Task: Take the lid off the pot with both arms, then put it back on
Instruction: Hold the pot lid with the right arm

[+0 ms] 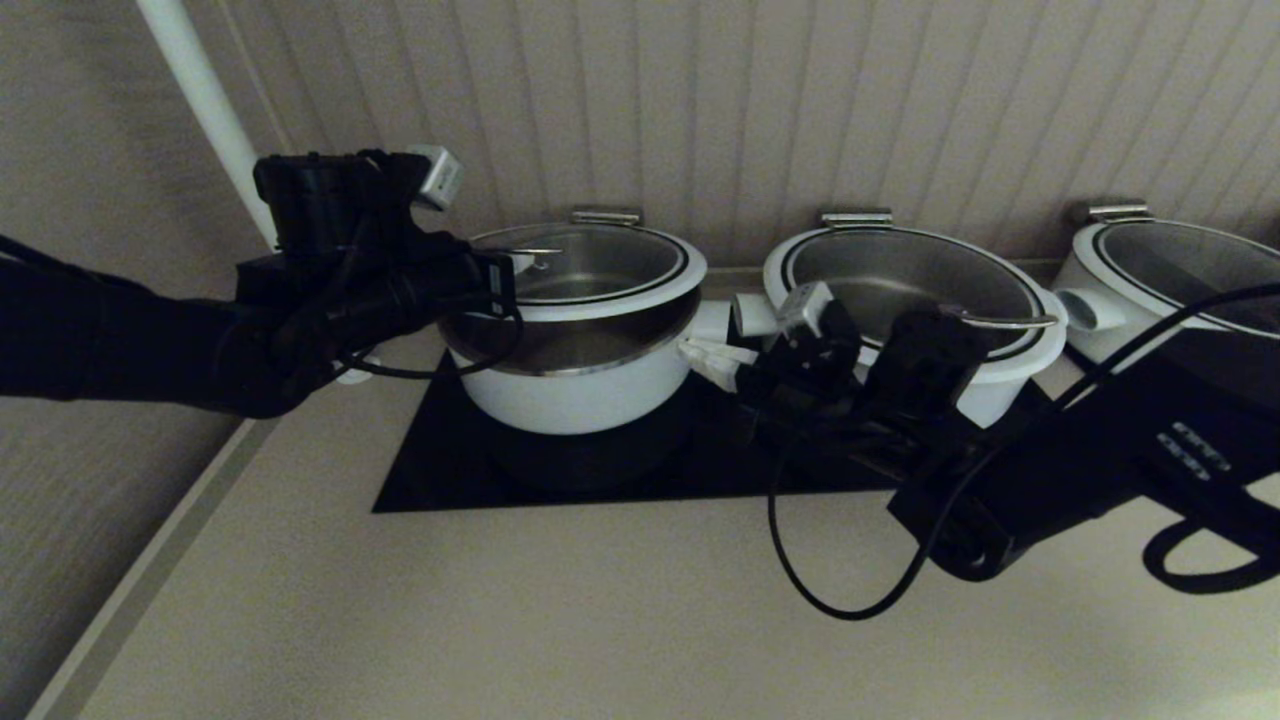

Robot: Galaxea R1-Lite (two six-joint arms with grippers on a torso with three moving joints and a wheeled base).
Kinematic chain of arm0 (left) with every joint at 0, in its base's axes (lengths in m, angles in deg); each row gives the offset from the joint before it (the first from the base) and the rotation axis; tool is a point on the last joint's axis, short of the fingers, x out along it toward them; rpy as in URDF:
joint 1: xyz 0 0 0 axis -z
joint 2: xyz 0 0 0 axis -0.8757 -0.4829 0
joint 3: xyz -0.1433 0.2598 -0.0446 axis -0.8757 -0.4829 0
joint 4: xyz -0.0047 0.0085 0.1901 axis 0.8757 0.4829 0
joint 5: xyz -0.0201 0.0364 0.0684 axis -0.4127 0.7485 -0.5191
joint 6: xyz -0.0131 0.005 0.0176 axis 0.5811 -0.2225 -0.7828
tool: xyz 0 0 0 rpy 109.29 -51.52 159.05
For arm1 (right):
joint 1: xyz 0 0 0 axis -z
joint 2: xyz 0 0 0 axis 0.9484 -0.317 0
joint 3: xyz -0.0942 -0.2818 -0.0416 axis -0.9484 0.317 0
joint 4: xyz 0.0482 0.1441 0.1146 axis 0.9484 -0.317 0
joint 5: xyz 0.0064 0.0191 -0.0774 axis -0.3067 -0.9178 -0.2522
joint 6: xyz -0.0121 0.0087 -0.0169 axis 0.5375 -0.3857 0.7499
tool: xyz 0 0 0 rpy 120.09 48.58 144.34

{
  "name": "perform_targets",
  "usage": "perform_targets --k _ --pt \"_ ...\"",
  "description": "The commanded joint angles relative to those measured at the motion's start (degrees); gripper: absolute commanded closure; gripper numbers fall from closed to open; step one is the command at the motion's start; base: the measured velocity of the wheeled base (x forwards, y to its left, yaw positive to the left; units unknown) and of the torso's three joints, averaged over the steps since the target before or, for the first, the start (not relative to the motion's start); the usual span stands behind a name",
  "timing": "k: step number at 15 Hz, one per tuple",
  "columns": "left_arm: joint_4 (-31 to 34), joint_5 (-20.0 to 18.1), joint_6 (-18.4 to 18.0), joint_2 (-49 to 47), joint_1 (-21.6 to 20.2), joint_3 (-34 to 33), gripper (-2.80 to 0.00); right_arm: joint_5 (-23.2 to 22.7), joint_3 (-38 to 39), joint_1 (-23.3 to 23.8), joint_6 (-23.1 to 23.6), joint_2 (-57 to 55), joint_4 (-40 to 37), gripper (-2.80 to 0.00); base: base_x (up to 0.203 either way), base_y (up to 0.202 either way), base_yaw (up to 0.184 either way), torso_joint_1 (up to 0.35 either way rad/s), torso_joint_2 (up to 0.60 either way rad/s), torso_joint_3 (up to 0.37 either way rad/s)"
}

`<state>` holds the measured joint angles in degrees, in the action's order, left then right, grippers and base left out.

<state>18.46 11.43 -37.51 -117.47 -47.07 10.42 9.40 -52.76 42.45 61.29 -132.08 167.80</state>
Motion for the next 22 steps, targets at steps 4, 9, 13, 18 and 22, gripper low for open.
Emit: perform_targets --k 4,9,13,18,22 --pt "-0.24 -0.07 0.00 0.81 0.01 0.02 0.00 4.01 -5.98 -0.55 -2.36 -3.43 0.47 0.00 0.000 0.000 0.000 0.000 0.00 0.000" --pt "-0.24 -0.07 0.00 1.07 0.01 -0.07 0.00 4.66 -9.26 -0.72 -2.97 -5.61 0.11 0.00 0.000 0.000 0.000 0.000 0.00 0.000" --pt "-0.24 -0.15 0.00 0.99 0.01 -0.07 0.00 4.66 -11.95 -1.59 -3.61 -7.00 -0.24 0.00 0.000 0.000 0.000 0.000 0.00 0.000" --pt "-0.24 -0.15 0.00 1.16 0.01 -0.21 0.00 4.66 -16.84 -1.95 -3.63 -8.84 -2.98 0.00 0.000 0.000 0.000 0.000 0.00 0.000" --pt "-0.24 -0.15 0.00 1.33 0.01 -0.16 0.00 4.83 -18.80 -1.95 -3.61 -10.66 -3.69 0.00 0.000 0.000 0.000 0.000 0.00 0.000"
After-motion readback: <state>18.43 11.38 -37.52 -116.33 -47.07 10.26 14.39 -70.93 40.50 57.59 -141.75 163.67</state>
